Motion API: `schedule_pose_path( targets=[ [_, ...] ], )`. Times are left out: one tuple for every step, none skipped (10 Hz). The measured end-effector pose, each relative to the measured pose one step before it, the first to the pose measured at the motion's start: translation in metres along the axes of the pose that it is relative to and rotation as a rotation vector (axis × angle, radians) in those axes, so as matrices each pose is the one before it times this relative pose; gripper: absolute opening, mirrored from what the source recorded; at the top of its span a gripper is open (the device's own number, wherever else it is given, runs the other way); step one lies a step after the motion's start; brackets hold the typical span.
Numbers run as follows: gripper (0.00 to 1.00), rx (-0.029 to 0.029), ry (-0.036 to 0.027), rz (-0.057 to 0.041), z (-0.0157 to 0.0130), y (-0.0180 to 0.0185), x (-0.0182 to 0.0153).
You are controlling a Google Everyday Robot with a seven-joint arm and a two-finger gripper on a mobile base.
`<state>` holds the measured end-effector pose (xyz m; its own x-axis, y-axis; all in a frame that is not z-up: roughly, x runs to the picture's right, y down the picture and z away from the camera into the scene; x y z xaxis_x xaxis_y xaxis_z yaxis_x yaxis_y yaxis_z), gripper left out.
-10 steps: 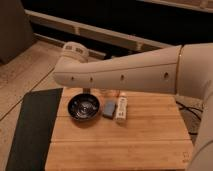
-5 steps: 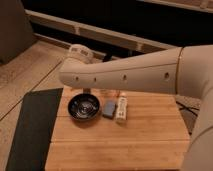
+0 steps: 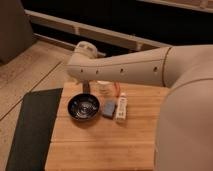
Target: Place the eraser on the white sponge
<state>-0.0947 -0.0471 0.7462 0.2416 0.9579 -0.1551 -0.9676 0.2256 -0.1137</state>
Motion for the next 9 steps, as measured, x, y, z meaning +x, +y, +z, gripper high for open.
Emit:
schedule_pose_path(
  targets=[
    [0.65, -0.00610, 0.00782, -0.02703, 0.02408, 0.00572, -0.00517],
    [0.65, -0.00117, 0.00558, -0.01169, 0.01569, -0.00084, -0.00295],
    [0.65, -0.00313, 0.00312, -0.00908, 0.01138, -0.00022, -0.00206],
    [0.65, -0.01035, -0.00042, -0.01345, 0.01740, 0.00085, -0.00423],
    [0.65, -0.01406, -0.00609, -0.00674, 0.01017, 0.00418, -0.00412],
    [0.65, -0.01191, -0.00678, 0.00059, 0.00840, 0.00116, -0.00315],
    [0.65, -0.01343, -0.01372, 0.01428, 0.01181, -0.00423, -0.00562],
    [0.65, -0.00104, -0.00724, 0.01473, 0.00907, -0.00706, -0.00372],
    [0.65, 0.00107, -0.00119, 0.00455, 0.00139, -0.00290, -0.00042]
  ],
)
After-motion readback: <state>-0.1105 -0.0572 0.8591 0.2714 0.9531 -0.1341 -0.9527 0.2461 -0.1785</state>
